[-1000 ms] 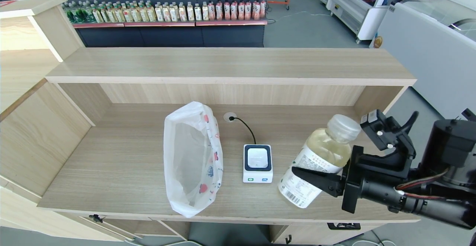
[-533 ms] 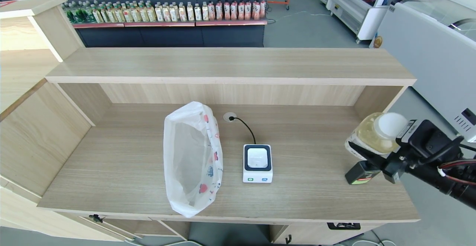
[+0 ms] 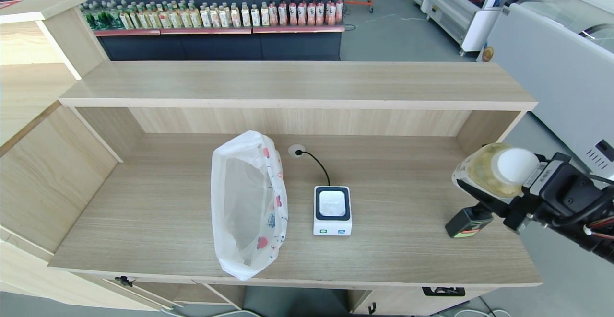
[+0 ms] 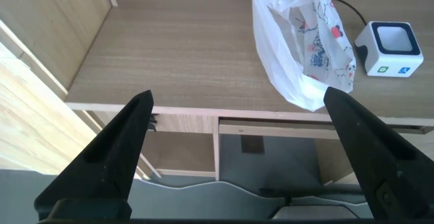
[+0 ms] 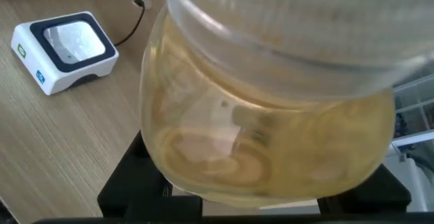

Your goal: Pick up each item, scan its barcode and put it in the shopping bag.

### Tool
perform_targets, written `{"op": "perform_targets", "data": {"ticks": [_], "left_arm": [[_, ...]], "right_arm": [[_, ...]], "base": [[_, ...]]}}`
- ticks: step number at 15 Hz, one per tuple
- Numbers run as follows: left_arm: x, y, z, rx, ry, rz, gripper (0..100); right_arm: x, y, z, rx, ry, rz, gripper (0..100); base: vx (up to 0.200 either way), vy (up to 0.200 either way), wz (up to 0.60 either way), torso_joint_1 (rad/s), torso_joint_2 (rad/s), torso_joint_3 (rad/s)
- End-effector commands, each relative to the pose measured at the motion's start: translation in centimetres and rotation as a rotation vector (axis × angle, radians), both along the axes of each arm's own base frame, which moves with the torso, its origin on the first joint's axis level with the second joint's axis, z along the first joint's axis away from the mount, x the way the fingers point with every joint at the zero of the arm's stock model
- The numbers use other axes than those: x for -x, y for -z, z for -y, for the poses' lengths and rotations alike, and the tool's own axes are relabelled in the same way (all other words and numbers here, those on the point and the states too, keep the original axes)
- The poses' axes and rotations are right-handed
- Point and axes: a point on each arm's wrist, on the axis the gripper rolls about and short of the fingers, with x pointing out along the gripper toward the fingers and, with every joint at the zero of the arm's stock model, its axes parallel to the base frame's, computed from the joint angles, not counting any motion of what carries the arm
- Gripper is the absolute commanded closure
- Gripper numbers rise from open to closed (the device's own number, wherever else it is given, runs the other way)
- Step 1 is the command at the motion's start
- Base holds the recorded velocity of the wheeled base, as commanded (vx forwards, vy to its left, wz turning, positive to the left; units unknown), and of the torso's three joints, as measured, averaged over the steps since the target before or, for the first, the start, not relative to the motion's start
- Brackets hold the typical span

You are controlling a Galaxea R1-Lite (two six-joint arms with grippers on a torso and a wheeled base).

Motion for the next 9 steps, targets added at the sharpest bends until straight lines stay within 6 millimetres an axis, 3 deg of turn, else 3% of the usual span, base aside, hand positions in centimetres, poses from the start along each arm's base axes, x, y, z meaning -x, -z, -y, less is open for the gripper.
{"op": "perform_targets", "data": {"ticks": [1,5,9], "left_arm": [[0.0,0.0,0.0,-0.002,0.000,0.000,0],[0.0,0.0,0.0,-0.003,0.000,0.000,0],[0.0,0.0,0.0,0.000,0.001,0.000,0]], "right_arm": [[1.1,-0.9,0.3,-0.005,0.001,0.046,100],[1.6,-0.5,0.4,0.020,0.009,0.050,100],[1.8,1.2,0.9,0.036,0.034,-0.016,100]], "base": [[0.000,0.000,0.00,0.000,0.00,0.000],[0.000,0.000,0.00,0.000,0.00,0.000],[0.000,0.200,0.00,0.001,0.00,0.001]]}}
